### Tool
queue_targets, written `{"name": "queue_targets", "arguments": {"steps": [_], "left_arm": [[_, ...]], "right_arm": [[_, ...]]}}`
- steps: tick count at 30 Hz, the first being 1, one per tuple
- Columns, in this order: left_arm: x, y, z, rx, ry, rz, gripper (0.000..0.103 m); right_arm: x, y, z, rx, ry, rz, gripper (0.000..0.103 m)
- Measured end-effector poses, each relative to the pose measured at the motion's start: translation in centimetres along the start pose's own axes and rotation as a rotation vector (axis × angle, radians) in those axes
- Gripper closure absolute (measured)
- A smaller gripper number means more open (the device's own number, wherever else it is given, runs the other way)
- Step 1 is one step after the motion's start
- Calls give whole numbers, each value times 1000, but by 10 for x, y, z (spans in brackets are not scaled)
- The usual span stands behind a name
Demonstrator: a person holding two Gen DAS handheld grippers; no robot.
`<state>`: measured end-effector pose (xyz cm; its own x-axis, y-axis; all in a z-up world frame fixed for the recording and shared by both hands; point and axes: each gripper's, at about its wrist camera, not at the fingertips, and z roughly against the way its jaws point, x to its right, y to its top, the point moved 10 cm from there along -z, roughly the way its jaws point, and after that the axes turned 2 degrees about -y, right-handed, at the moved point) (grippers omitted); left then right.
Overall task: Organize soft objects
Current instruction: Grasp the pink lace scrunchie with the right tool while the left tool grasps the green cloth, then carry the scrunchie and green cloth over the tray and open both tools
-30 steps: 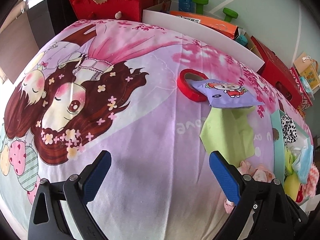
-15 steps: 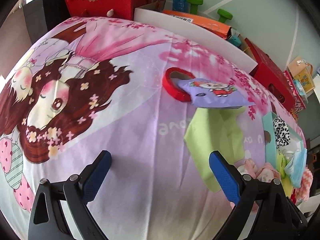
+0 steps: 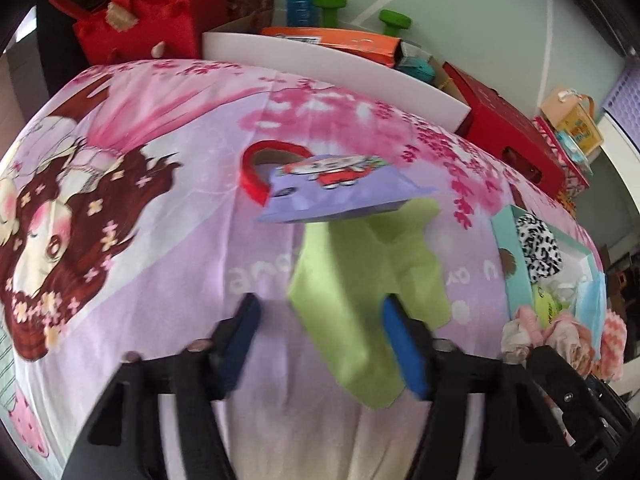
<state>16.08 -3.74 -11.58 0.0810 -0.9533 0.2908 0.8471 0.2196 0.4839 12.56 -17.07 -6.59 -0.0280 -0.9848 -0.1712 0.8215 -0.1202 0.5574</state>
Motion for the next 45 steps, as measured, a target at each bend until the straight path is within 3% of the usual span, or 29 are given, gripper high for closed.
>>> {"name": "queue_targets", "arguments": {"steps": [3,8,11,29,45], "left_arm": [[5,0,-6,-1,-5,-15,57],[8,0,-9,0,-29,-14,89],[9,-1,-11,-4,-66,10,97],[45,2,10,26,-218,-35,101],[71,21,48,147,-326,-62,101]], "right_arm": [[4,1,0,-1,-3,-10,73],[7,0,-1,-5,0,-21,73],[10,0,0,-2,0,-29,73],[28,7,12,42,-1,-79,73],[43,16,25,95,-7,-120,73]]}}
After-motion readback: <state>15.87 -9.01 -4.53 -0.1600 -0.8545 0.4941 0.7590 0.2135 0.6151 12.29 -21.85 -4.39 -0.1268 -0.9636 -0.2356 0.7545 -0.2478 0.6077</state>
